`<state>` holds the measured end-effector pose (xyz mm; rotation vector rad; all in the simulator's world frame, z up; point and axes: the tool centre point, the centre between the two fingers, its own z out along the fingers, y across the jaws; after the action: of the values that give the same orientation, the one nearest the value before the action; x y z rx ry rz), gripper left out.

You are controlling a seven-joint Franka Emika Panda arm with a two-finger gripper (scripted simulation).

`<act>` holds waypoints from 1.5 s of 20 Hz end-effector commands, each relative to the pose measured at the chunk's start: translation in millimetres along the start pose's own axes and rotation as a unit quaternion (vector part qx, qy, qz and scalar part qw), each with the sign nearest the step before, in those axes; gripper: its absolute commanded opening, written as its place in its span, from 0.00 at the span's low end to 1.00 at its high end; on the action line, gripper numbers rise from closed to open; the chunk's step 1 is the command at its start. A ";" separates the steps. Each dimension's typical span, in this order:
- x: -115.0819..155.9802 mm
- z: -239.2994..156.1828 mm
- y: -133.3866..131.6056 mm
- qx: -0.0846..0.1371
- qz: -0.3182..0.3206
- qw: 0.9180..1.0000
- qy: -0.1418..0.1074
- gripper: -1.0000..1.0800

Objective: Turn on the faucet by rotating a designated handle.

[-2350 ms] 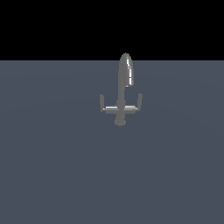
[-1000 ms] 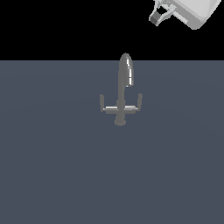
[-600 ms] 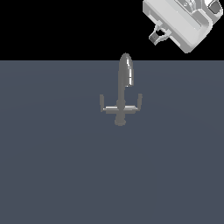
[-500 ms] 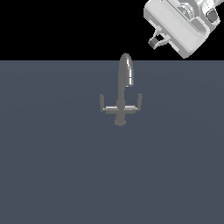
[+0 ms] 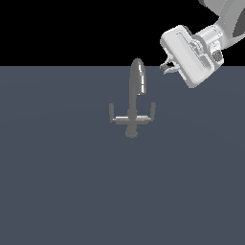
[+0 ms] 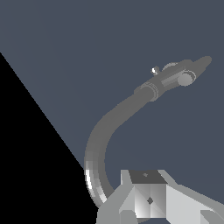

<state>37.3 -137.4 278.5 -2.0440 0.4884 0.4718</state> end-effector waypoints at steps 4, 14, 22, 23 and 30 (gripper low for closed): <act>33.0 12.0 15.0 0.052 0.021 0.998 -0.025 0.00; 88.6 41.4 41.2 0.142 0.061 0.986 -0.069 0.00; 118.5 62.9 54.7 0.191 0.083 0.974 -0.093 0.00; 121.0 64.9 55.8 0.195 0.085 0.973 -0.095 0.00; 131.8 74.0 60.0 0.212 0.093 0.967 -0.103 0.00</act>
<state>106.7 -121.9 134.4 -1.5346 0.5999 0.6262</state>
